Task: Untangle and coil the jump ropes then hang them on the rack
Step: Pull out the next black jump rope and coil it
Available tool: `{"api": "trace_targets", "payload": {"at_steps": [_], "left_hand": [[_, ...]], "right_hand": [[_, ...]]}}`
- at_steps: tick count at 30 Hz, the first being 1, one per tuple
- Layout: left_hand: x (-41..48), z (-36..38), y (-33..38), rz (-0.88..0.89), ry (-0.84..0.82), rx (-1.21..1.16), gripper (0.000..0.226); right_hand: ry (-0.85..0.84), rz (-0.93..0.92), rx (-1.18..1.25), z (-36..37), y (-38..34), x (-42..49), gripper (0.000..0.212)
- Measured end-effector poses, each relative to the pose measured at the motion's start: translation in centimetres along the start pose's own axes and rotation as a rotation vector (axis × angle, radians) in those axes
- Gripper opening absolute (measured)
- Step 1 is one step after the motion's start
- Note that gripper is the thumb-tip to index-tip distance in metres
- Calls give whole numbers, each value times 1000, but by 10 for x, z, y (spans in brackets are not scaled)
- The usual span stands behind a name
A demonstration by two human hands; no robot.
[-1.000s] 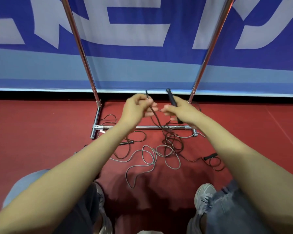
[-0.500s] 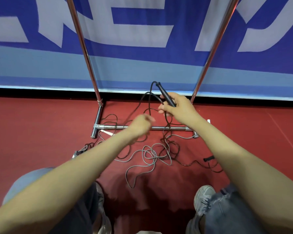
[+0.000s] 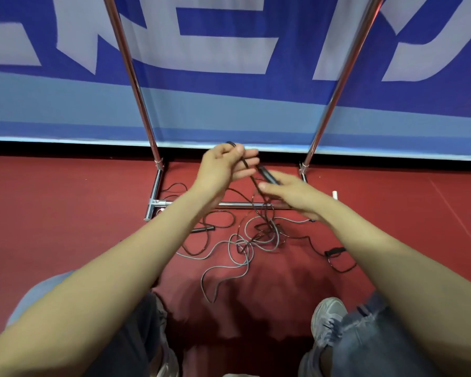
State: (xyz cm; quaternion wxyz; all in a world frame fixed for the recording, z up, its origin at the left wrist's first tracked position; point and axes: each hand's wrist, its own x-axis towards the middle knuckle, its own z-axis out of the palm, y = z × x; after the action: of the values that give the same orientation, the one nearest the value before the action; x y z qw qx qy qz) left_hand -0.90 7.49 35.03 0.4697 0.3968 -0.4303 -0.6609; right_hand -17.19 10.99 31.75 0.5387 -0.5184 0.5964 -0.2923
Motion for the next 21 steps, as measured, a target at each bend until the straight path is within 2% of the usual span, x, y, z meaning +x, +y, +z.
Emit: {"api": "trace_targets", "payload": {"at_steps": [3, 6, 8, 10, 12, 14, 15, 16, 17, 20, 21], "left_hand": [[8, -9, 17, -5, 47, -127, 18], [14, -19, 26, 21, 100, -224, 16], [17, -20, 24, 2, 127, -269, 20], [17, -20, 7, -104, 169, -154, 25], [9, -19, -18, -215, 136, 235, 18], [-3, -17, -45, -231, -103, 662, 38], [-7, -14, -56, -202, -236, 759, 52], [-9, -11, -65, -158, -322, 784, 58], [-11, -8, -69, -125, -353, 755, 52], [-7, -5, -69, -67, -216, 640, 8], [-5, -5, -65, -49, -153, 603, 8]], "right_hand": [[-107, -5, -35, 6, 5, -6, 21], [56, -130, -239, 4, 3, -1, 26], [195, -152, -246, 2, 0, 2, 30], [293, -180, -80, -1, -8, 3, 30], [327, -196, 171, -4, -20, 4, 30], [289, -188, 329, -5, -32, -1, 34], [262, -184, 374, -4, -36, -3, 37], [240, -185, 401, -3, -39, -5, 38], [231, -187, 414, -2, -41, -6, 39], [244, -190, 417, -5, -45, -8, 35], [253, -177, 392, -7, -45, -7, 31]]}}
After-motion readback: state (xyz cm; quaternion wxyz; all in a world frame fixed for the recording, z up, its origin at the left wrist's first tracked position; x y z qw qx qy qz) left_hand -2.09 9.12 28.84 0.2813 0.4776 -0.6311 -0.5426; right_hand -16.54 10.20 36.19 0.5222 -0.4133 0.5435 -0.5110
